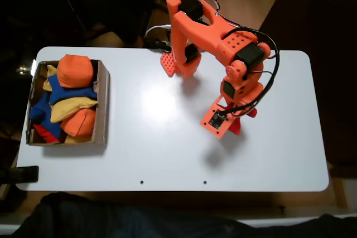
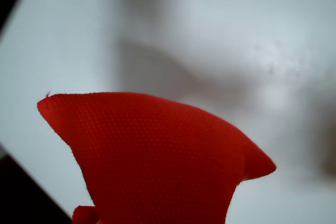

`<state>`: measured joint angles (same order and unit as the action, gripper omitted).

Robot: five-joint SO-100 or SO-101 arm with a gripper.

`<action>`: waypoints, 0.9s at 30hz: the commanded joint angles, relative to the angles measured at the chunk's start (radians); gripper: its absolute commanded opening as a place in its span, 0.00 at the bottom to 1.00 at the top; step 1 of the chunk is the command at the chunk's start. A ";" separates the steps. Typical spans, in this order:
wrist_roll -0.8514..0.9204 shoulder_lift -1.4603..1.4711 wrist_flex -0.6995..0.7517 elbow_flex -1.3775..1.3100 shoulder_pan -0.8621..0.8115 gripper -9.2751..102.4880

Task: Grasp a bag and put it in the box.

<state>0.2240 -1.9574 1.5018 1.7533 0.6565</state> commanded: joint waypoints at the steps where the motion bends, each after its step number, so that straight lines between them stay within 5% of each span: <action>1: 0.006 -0.083 -0.012 -0.069 -0.031 0.08; 27: 0.187 -0.333 0.043 -0.198 -0.471 0.08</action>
<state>0.3912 -2.2411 1.5386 1.6322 0.2347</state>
